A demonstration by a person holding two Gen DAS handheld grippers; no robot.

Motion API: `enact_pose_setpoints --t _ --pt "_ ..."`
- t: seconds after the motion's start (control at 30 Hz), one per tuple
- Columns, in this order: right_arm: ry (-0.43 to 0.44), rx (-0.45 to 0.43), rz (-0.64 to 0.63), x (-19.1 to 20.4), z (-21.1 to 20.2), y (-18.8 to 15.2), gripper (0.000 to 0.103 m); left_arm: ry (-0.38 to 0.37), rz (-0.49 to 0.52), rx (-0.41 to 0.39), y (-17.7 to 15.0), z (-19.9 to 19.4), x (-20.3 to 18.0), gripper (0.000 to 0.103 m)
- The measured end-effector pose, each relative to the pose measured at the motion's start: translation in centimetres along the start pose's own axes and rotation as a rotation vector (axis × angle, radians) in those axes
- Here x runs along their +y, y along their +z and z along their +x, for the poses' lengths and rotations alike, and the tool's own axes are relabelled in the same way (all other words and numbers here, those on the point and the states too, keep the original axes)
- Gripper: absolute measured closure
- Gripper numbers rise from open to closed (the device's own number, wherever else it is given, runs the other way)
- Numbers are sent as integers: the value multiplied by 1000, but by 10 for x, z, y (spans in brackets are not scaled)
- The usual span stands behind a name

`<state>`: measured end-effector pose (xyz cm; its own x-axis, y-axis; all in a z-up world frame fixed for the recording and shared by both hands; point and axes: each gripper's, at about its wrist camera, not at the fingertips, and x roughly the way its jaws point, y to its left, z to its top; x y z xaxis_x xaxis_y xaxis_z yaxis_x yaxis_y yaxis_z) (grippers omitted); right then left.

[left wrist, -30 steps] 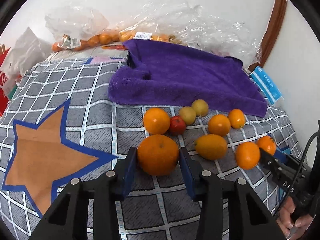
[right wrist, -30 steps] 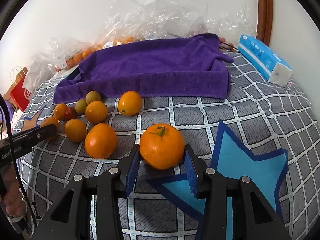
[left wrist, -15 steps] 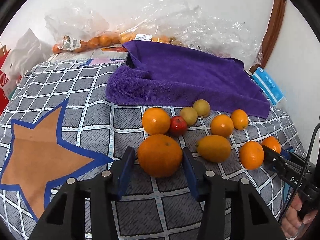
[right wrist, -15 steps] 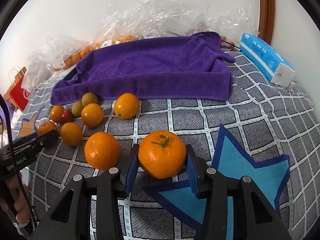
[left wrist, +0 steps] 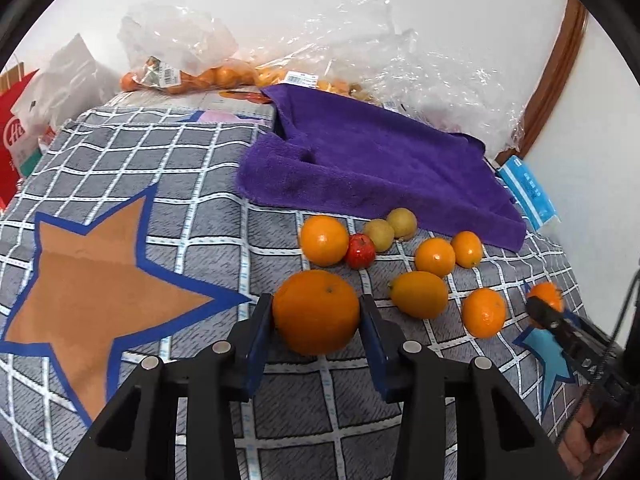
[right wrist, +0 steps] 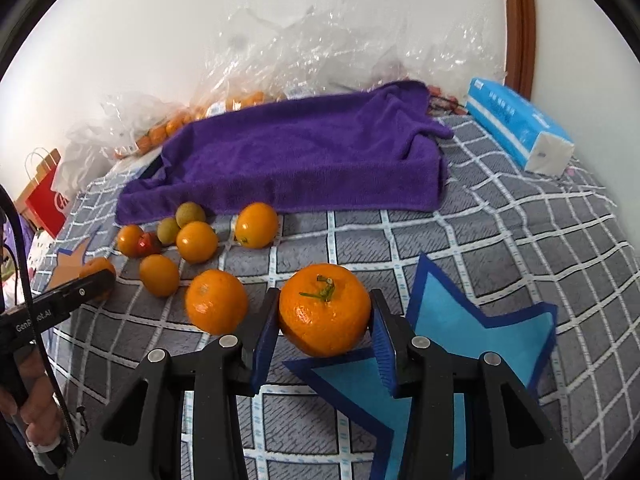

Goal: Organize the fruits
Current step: 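Lift both held oranges and carry them over the purple towel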

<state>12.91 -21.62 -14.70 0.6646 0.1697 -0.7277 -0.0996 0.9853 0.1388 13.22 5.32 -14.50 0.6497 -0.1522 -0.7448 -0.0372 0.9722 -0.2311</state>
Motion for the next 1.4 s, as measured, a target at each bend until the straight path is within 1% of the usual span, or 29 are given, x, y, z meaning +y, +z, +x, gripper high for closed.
enact_pose_setpoints --t 0.27,0.47,0.73,1.03,1.4 --pt "-20 -60 1 8 -29 12 60 -21 -7 -15 3 -21 1 63" --pt "-18 -79 11 15 -41 19 60 -21 1 -40 11 -39 -1 63" --pt "-28 -106 6 24 -53 29 60 -20 10 -64 23 -53 -4 63" --pt "-27 -128 18 24 -62 41 60 -18 14 -81 37 -64 -9 63" --pt "-27 -134 30 16 -62 50 60 -29 31 -90 53 -62 -22 63"
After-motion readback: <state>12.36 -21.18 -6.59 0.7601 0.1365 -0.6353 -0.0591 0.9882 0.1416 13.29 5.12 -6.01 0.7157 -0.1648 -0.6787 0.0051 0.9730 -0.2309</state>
